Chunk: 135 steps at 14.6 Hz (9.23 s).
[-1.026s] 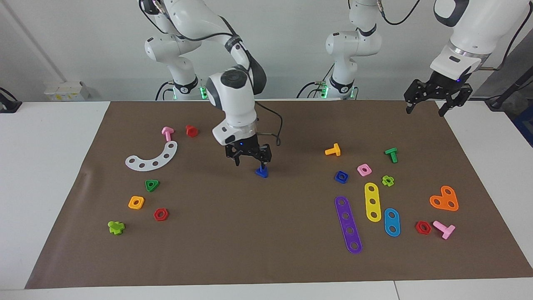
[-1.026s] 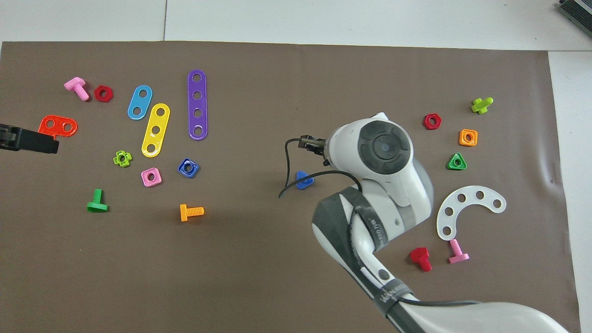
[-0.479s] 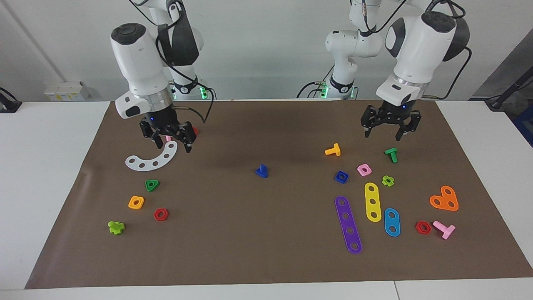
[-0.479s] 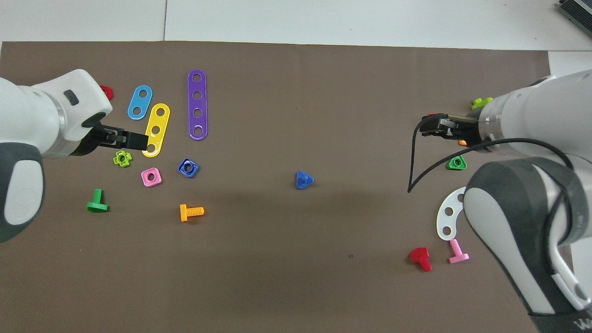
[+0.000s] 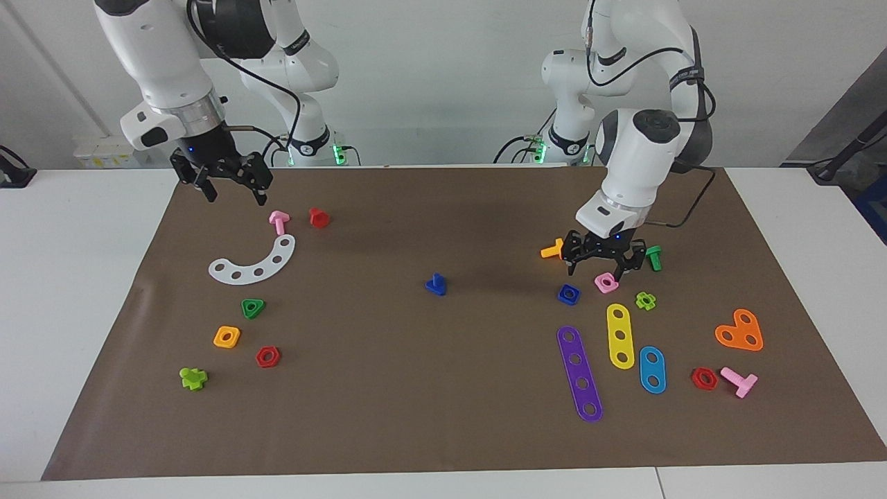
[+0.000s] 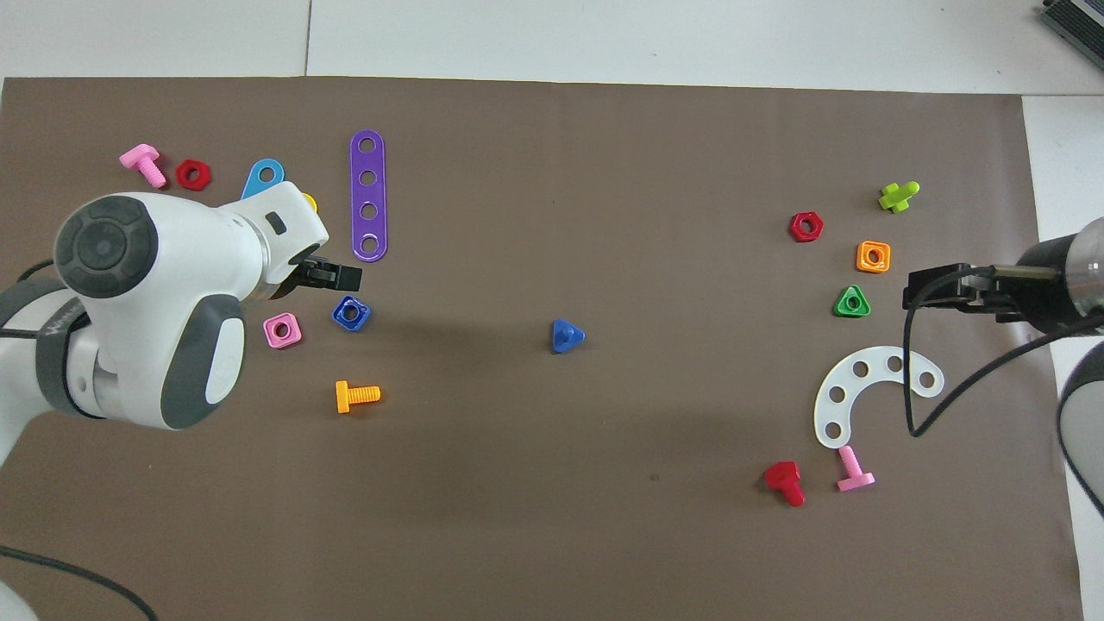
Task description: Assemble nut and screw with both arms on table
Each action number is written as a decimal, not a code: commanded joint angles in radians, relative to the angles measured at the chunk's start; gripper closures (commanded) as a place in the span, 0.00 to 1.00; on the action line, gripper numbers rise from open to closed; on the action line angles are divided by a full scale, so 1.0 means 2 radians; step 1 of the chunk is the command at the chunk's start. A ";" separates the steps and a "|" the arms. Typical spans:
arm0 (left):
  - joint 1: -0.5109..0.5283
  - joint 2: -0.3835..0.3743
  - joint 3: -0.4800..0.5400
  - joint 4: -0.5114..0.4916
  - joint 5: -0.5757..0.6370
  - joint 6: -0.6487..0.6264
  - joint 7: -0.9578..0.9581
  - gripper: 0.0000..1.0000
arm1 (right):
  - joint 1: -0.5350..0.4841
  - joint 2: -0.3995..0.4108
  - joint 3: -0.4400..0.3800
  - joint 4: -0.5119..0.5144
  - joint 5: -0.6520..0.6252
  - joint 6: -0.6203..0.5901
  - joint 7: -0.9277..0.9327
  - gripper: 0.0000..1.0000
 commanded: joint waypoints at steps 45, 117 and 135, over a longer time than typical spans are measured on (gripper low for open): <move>-0.043 0.121 -0.080 0.153 0.057 -0.034 -0.183 1.00 | -0.010 0.018 0.018 0.055 -0.013 -0.071 -0.032 0.00; 0.076 -0.076 -0.054 0.080 0.004 -0.218 -0.011 0.00 | -0.010 0.018 0.018 0.055 -0.013 -0.071 -0.032 0.00; 0.144 -0.071 -0.035 0.228 0.001 -0.369 0.062 0.00 | -0.010 0.018 0.018 0.055 -0.013 -0.070 -0.032 0.00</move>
